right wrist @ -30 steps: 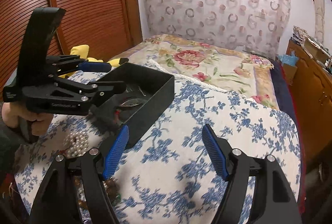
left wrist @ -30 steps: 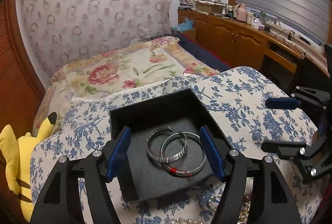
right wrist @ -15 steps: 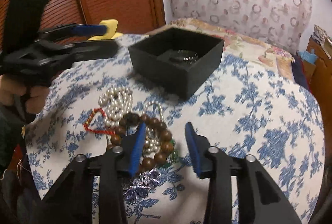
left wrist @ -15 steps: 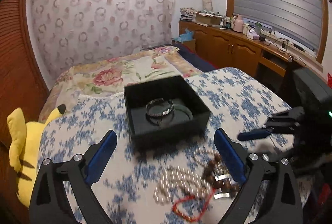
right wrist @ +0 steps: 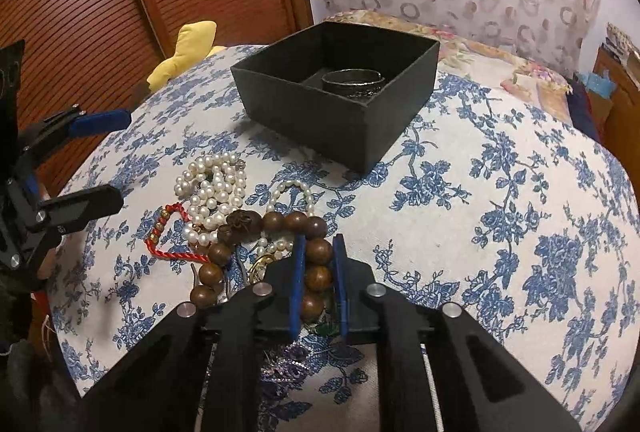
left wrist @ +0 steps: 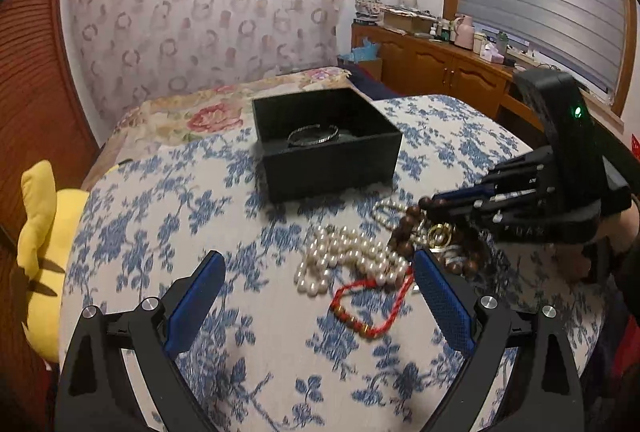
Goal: Organize jewelry
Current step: 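Grasp the brown bead bracelet with the right tool and lift it, then grasp the pearl strand with the left tool while the right tool carries the bead bracelet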
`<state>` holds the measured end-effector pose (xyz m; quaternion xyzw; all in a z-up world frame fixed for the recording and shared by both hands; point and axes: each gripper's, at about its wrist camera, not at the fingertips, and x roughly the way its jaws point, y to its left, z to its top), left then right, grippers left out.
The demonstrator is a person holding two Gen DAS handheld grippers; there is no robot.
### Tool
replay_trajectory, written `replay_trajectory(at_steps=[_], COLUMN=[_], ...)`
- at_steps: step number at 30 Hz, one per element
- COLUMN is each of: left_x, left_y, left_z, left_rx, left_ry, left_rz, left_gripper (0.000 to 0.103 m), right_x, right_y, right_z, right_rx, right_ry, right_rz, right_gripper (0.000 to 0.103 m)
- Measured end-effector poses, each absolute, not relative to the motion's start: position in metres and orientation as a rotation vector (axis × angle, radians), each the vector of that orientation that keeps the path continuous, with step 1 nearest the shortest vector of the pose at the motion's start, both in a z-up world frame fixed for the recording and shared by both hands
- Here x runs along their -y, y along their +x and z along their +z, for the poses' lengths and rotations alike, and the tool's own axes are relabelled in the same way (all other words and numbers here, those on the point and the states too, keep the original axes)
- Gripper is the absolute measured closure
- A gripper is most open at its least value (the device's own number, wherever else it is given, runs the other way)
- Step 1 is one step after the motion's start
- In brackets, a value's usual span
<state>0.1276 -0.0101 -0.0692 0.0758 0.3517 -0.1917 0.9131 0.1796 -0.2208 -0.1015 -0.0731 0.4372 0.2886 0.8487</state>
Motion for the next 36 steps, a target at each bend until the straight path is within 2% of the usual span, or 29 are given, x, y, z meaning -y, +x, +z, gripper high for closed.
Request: replay_trajectory(at_steps=[2, 4, 11, 18, 23, 33, 36], left_x=[0.005, 0.004, -0.002, 0.004, 0.013, 0.025, 0.025], left_y=[0.126, 0.125, 0.133, 0.152, 0.166, 0.187, 0.186], left_z=[-0.074, -0.078, -0.087, -0.095, -0.099, -0.1, -0.101], left_rx=[-0.742, -0.756, -0.807, -0.866, -0.894, -0.933, -0.938], left_ry=[0.146, 0.144, 0.113, 0.114, 0.149, 0.14, 0.121], left_rz=[-0.395, -0.397, -0.409, -0.434, -0.416, -0.42, -0.438], left_gripper=[0.012, 0.021, 0.039, 0.063, 0.069, 0.07, 0.09], right_x=[0.224, 0.229, 0.241, 0.25, 0.254, 0.25, 0.249], right_y=[0.177, 0.175, 0.161, 0.152, 0.151, 0.15, 0.149], right_z=[-0.091, -0.079, -0.032, -0.007, -0.008, -0.02, -0.022], right_rx=[-0.888, -0.855, -0.744, -0.68, -0.678, -0.692, -0.698], right_ry=[-0.135, -0.104, -0.11, -0.116, -0.108, -0.11, -0.114], right_rz=[0.609, 0.62, 0.617, 0.592, 0.584, 0.58, 0.578], right_gripper=[0.088, 0.088, 0.088, 0.088, 0.088, 0.088, 0.088])
